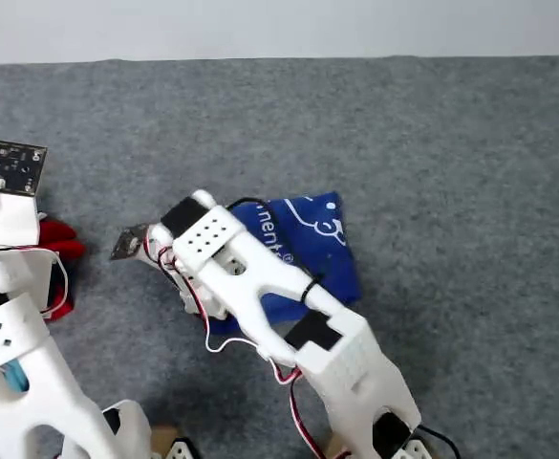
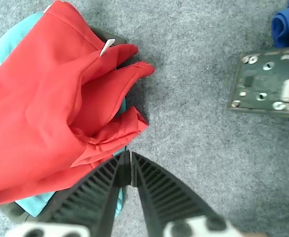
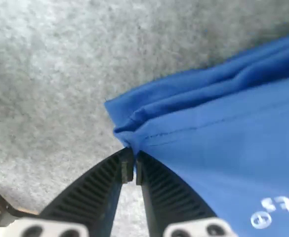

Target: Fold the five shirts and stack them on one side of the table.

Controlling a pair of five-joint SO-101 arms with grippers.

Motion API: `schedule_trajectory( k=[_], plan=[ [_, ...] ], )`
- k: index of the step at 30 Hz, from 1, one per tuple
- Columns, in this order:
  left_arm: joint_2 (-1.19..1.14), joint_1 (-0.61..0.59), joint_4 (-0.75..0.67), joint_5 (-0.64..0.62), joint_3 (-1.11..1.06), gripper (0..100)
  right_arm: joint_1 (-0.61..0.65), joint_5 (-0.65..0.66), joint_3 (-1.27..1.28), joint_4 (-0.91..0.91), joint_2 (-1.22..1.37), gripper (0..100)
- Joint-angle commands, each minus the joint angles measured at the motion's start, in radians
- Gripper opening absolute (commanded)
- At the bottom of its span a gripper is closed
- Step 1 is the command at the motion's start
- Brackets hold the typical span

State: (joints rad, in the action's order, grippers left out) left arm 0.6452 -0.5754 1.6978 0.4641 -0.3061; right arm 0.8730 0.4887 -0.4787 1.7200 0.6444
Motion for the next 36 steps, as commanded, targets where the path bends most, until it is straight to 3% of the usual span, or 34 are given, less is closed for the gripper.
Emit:
schedule_trajectory(
  k=[1, 10, 18, 23, 30, 33, 36],
  plan=[
    [0.014, -0.005, -0.015, 0.003, 0.002, 1, 0.012, -0.015, -0.014, -0.047, 0.024, 1.5],
    [0.012, -0.005, -0.017, 0.003, 0.002, 1, -0.05, -0.075, -0.121, 0.076, -0.002, 22.5],
    [0.012, -0.005, -0.017, 0.003, 0.001, 1, -0.15, -0.083, -0.13, 0.076, -0.179, 22.4],
    [0.012, -0.005, -0.017, 0.003, 0.001, 1, -0.259, -0.166, -0.13, 0.074, -0.213, 21.4],
    [0.018, -0.005, -0.017, 0.003, -0.07, 1, -0.433, -0.252, -0.13, 0.03, -0.156, 4.2],
    [0.018, -0.005, -0.017, 0.003, -0.108, 1, -0.447, -0.31, -0.133, 0.024, -0.122, 6.8],
    [0.018, -0.005, -0.015, 0.003, -0.119, 1, -0.446, -0.39, -0.135, 0.024, -0.09, 18.0]
  ],
)
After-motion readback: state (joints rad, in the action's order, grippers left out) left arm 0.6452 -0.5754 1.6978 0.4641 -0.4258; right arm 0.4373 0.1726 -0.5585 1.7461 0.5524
